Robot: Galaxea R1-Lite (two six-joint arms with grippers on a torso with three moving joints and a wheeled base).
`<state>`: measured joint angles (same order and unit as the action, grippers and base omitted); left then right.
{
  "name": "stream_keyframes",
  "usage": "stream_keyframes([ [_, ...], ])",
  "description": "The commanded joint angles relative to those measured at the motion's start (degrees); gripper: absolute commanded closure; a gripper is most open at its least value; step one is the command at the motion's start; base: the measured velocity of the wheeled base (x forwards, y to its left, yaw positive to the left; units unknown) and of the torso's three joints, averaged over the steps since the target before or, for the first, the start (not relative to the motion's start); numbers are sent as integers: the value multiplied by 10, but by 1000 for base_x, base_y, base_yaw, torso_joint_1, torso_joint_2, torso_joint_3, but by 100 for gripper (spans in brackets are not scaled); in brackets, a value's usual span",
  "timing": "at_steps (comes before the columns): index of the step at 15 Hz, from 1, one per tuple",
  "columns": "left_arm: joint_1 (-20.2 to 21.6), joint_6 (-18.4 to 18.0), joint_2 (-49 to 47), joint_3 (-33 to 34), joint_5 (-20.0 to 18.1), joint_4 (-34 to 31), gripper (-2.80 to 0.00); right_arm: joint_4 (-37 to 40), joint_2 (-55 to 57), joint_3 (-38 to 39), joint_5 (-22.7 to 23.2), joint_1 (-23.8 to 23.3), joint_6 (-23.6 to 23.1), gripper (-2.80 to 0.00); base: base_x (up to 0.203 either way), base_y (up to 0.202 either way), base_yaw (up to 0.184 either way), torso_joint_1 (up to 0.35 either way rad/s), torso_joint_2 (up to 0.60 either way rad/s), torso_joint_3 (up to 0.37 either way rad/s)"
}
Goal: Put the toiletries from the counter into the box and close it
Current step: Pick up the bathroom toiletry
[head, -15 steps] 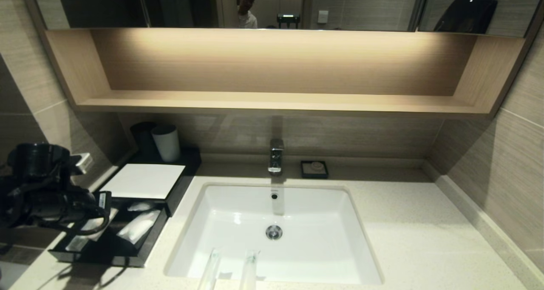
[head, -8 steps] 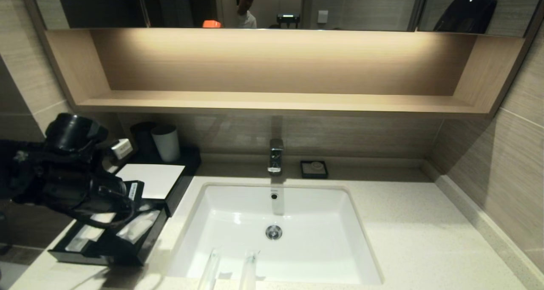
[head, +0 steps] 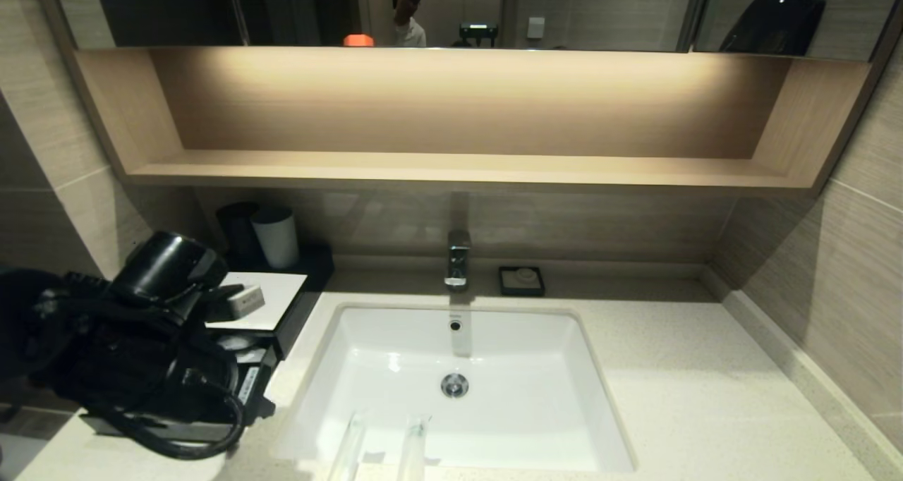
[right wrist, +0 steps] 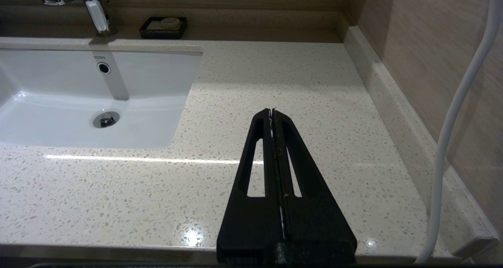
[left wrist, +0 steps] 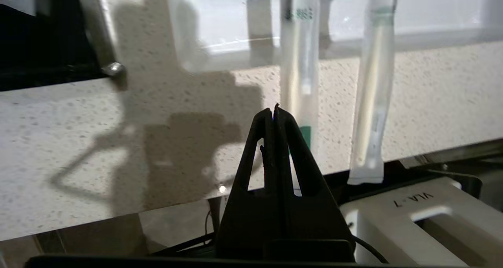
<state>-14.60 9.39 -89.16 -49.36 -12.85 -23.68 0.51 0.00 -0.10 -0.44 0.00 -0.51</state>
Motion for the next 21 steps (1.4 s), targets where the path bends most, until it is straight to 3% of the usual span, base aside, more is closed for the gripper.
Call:
stream_keyframes([
  [1,-5,1,8,24,-58,-1,0,0,0,0,0,0,0,0,0,0,0,0,0,0],
  [6,-15,-8,-2,68,-62,8,0,0,0,0,1,0,0,0,0,0,0,0,0,0],
  [10,-30,-15,-11,62,-49,7,0,0,0,0,0,0,0,0,0,0,0,0,0,0],
  [13,-54,-10,-27,59,-1,8,0,0,0,0,0,0,0,0,0,0,0,0,0,0],
  [21,-99,7,-50,48,62,8,0,0,-1,0,0,0,0,0,0,0,0,0,0,0],
])
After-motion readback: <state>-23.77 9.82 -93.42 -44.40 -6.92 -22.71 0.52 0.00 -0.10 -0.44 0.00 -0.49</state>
